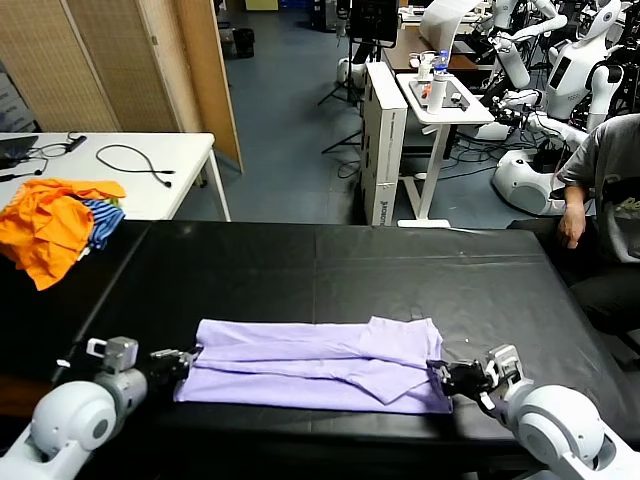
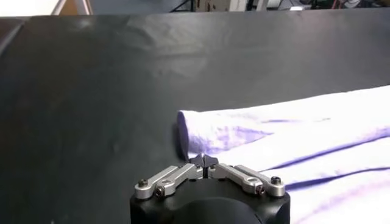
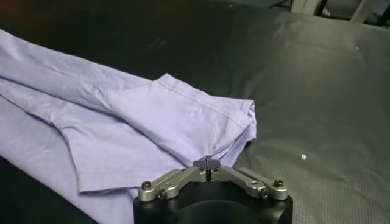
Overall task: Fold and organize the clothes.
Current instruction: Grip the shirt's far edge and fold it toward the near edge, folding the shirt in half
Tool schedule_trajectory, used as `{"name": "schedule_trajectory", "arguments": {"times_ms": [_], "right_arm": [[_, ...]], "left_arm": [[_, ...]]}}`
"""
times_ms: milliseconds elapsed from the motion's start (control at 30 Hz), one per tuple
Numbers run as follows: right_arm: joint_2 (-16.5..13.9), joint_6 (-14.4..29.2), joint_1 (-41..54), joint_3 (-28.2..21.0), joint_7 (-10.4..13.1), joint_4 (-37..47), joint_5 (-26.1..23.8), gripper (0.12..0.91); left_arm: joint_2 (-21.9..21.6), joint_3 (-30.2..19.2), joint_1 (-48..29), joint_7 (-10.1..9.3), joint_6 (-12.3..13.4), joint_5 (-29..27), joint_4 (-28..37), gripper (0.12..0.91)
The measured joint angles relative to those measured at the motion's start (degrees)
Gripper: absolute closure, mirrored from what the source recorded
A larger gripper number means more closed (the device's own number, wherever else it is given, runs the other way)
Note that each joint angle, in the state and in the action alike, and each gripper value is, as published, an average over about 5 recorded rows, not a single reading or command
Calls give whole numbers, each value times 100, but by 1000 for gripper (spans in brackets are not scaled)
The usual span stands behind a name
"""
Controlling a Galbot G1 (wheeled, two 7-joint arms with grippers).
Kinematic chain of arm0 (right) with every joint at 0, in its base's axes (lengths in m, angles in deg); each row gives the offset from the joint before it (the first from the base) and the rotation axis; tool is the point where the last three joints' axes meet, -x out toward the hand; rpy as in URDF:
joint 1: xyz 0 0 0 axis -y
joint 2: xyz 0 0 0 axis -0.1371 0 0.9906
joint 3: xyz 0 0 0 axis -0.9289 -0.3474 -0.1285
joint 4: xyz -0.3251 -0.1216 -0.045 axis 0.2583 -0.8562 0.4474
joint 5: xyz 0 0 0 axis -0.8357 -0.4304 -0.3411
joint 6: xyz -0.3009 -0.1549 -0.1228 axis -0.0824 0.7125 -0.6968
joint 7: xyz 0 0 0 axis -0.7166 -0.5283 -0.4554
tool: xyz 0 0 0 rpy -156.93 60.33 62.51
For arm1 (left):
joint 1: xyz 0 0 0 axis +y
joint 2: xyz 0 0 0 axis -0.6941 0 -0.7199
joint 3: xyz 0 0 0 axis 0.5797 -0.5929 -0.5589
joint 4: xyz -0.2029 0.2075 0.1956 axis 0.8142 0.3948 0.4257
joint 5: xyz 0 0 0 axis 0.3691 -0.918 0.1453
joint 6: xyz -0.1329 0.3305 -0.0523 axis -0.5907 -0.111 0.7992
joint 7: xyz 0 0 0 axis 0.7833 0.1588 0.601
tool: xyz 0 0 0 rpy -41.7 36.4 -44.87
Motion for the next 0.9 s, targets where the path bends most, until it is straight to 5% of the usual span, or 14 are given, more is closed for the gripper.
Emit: {"name": "schedule_trajectory", "arguments": {"times_ms": [100,200,433,533,667,900], "right_arm": [[7,0,-37,35,1,-53,-5,840],[9,0,-80,105,3,-137,1,694],[79,0,-180,396,8,-400,84,253],[189,0,-141,580,14,-407,120,145],[401,0,-20,764,61,-289,129,120],[902,0,368,671,371,211,101,118]], "left_arm": [[26,32,44,-44,0,-20,-63,883],[74,79,89,-127,0,-35,-137,845],[132,333,203,-174,-1,-5,-364,439],[144,439,186,-158,-1,5,-403,260],[233,470,28,-156,-1,20,-322,137],[435,335,-350,-149,-1,-28,-22,124]]}}
